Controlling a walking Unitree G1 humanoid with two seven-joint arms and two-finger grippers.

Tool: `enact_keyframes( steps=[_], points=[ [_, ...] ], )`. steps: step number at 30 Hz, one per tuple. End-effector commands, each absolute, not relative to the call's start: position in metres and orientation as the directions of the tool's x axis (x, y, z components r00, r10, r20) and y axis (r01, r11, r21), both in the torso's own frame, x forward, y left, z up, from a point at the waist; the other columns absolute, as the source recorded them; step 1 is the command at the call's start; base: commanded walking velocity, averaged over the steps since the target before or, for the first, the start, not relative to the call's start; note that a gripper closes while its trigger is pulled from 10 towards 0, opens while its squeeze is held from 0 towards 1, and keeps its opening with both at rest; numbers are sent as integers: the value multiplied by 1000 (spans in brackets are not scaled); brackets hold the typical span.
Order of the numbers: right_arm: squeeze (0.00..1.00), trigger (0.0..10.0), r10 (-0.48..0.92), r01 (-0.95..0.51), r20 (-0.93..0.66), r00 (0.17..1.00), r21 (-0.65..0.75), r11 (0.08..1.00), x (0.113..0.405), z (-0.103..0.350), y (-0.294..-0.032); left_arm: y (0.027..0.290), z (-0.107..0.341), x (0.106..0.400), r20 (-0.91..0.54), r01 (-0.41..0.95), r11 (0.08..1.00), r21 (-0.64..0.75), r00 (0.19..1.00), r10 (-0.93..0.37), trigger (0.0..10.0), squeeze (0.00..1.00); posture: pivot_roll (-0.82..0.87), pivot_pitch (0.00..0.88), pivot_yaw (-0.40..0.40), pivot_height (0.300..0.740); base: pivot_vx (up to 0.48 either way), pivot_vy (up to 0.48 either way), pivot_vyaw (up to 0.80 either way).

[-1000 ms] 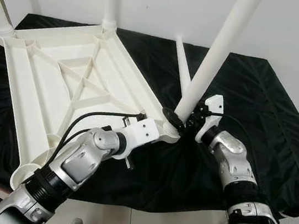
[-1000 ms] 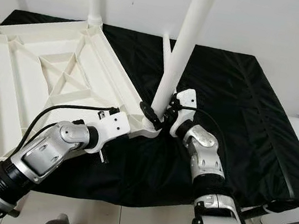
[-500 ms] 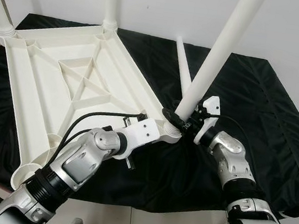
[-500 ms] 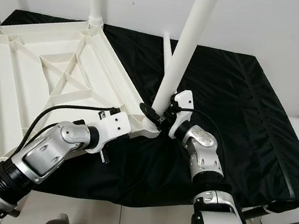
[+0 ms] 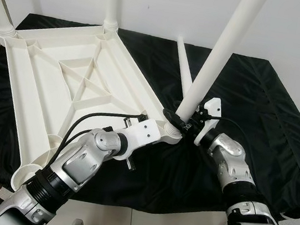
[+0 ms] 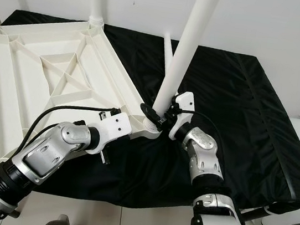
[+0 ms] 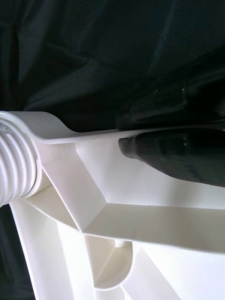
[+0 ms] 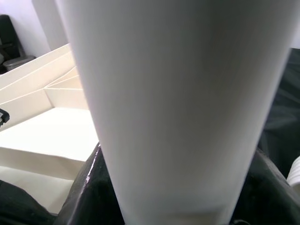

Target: Building children table

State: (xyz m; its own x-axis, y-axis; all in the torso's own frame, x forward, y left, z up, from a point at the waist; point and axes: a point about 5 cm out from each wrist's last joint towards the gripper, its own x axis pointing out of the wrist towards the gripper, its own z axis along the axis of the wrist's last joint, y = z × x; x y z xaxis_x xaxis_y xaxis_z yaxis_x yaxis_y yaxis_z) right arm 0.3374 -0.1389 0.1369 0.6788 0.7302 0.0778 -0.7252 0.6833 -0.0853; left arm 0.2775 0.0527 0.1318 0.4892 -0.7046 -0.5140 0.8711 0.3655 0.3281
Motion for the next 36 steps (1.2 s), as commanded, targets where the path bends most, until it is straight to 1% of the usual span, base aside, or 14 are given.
enact_keyframes(
  steps=[1,3,7,9,13,18,21,23,25,27,30,31,34,36],
  points=[
    [0,10000,724,-723,86,685,-49,690,336,134,-139,44,138,276,-497,878,328,348,470,-729,10000,0,40,0,-59,740,0,0,0],
    [0,10000,712,-712,99,695,-48,701,335,136,-138,44,139,275,-497,878,328,348,469,-730,10000,0,38,0,-60,740,0,0,0],
    [0,10000,649,-650,139,748,-49,759,330,139,-131,43,138,274,-497,880,328,344,467,-731,10000,0,32,2,-63,740,0,0,0],
    [0,10000,649,-650,139,748,-49,759,330,139,-131,43,138,274,-497,880,328,344,467,-731,10000,0,32,2,-63,740,0,0,0],
    [0,10000,570,-572,158,806,-40,819,326,141,-126,42,137,273,-496,881,328,341,465,-733,10000,0,31,0,-66,740,0,0,0],
    [0,10000,541,-544,165,824,-33,838,324,142,-124,42,137,272,-496,881,328,340,465,-734,10000,0,32,0,-66,740,0,0,0],
    [0,10000,475,-480,172,863,-15,877,319,142,-115,41,136,272,-496,883,326,339,462,-735,10000,0,32,0,-69,740,0,0,0],
    [0,10000,463,-468,174,869,-13,883,318,142,-114,41,136,272,-496,883,326,338,462,-735,10000,0,32,0,-69,740,0,0,0],
    [0,10000,416,-424,177,892,6,906,318,143,-113,40,136,271,-495,883,326,338,461,-736,10000,0,33,0,-73,740,0,0,0],
    [0,10000,416,-424,177,892,6,906,318,143,-113,40,136,271,-495,883,326,338,461,-736,10000,0,33,0,-73,740,0,0,0],
    [0,10000,301,-312,176,937,39,949,315,148,-106,39,136,271,-494,883,327,337,461,-737,10000,0,33,0,-76,740,0,0,0],
    [0,10000,301,-312,176,937,39,949,315,148,-106,39,136,271,-494,883,327,337,461,-737,10000,0,33,0,-76,740,0,0,0],
    [0,10000,188,-198,176,966,41,979,314,151,-102,38,135,271,-493,883,326,337,461,-738,10000,0,31,0,-79,740,0,0,0],
    [0,10000,166,-176,179,970,39,984,313,152,-100,38,135,271,-493,883,326,337,461,-738,10000,0,31,0,-80,740,0,0,0]
  ],
)
